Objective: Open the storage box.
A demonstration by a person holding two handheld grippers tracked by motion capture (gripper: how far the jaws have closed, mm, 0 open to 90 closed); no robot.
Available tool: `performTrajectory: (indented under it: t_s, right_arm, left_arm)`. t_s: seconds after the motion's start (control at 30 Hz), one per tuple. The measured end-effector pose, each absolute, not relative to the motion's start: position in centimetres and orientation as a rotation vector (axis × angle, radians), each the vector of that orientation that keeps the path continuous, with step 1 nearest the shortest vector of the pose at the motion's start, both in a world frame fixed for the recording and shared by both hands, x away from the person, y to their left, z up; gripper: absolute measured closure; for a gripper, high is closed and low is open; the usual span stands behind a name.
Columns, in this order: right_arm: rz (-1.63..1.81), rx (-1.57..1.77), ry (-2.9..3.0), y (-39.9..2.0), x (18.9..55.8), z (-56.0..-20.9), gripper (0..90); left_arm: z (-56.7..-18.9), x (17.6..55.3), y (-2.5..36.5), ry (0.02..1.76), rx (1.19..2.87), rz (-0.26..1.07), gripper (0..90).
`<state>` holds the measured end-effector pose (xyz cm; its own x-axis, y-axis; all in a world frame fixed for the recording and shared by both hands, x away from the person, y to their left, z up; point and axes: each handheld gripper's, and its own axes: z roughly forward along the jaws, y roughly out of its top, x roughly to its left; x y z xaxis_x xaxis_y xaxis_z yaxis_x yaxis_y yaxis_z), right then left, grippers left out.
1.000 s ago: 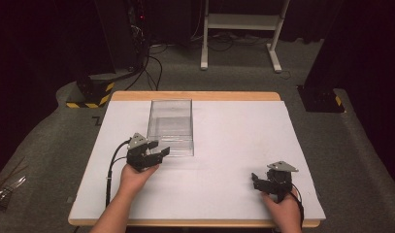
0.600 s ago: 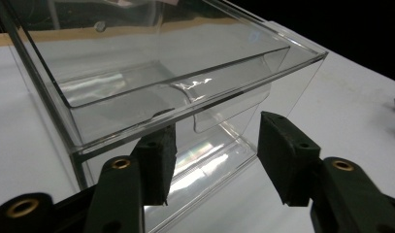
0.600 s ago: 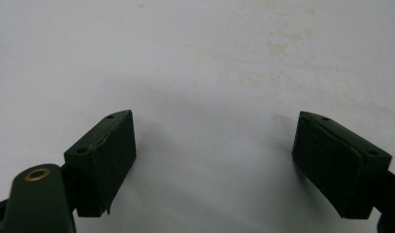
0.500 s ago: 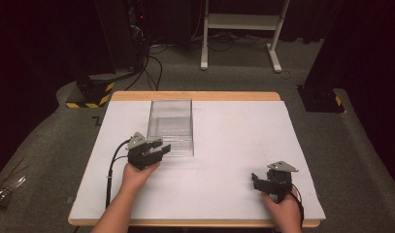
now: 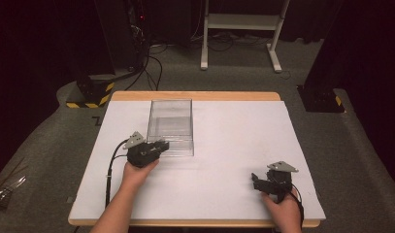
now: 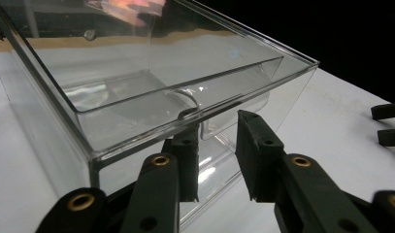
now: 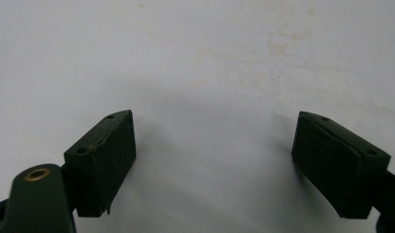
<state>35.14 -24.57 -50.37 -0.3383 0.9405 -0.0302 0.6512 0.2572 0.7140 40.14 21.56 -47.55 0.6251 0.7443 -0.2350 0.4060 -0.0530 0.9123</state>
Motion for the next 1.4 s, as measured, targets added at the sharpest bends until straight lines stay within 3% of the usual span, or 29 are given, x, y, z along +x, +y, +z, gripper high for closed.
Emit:
performTrajectory:
  t_s: [0.43, 1.4]
  right_arm:
    - [0.848, 1.437, 2.081, -24.6, 35.1, -50.4, 16.4]
    - [0.849, 1.437, 2.079, -24.5, 35.1, -50.4, 16.4]
  left_arm:
    - [-48.0, 40.3, 22.3, 0.886, 1.667, 0.336, 77.4]
    - [-48.3, 38.9, 22.8, 0.839, 1.667, 0.31, 80.0]
